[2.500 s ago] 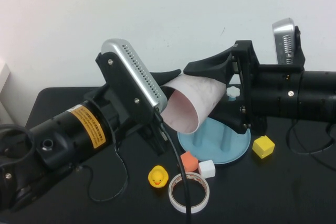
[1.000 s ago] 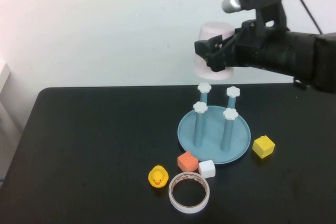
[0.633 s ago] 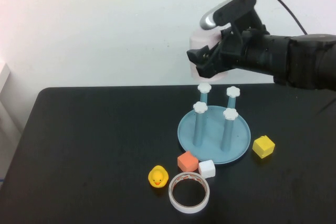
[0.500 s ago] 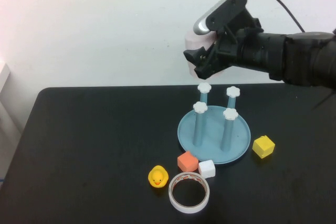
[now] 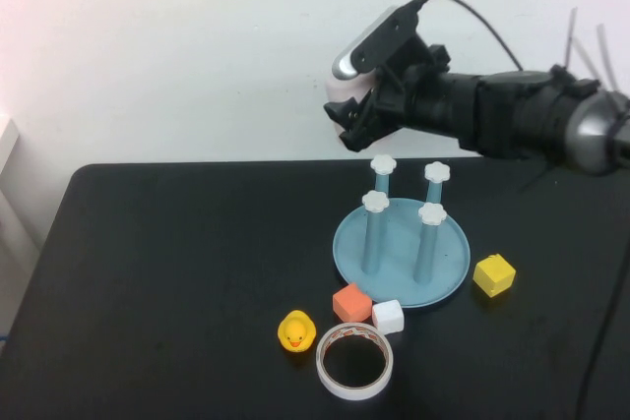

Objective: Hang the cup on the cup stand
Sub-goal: Place the cup on the cup holder

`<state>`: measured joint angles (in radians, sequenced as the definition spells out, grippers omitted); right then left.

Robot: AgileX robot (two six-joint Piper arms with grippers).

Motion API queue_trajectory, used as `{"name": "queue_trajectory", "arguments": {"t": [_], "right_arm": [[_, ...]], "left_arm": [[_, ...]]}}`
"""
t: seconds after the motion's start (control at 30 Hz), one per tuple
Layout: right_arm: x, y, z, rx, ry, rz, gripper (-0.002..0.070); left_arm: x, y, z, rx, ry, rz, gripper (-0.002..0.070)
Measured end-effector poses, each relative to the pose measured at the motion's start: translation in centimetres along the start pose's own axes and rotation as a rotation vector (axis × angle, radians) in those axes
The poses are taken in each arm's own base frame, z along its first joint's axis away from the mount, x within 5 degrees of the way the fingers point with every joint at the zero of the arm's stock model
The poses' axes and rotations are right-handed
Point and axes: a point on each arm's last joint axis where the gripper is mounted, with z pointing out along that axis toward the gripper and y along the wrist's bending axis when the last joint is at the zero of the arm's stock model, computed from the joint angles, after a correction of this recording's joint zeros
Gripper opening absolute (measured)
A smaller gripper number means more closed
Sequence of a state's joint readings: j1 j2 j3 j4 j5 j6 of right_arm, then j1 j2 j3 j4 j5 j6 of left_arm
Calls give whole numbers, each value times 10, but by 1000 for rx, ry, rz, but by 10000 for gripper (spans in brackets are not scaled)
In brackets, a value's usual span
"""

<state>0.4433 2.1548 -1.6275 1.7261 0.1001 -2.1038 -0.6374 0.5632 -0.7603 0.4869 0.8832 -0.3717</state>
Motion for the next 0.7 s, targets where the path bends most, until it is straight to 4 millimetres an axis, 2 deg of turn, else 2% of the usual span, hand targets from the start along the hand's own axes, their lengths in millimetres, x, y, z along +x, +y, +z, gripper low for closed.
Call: {"name": "queue_trajectory", "arguments": {"t": [0.13,0.33,0.7], "right_arm": [[13,0,17,16,26,18,607],[37,-1,33,52,93,56,607],[78,-9,48,44,149,347,611]], "left_arm": [[1,0,0,-4,9,0,0],[1,0,0,0,15,-4,0],[2,-1,0,12,25,4,-1]]}}
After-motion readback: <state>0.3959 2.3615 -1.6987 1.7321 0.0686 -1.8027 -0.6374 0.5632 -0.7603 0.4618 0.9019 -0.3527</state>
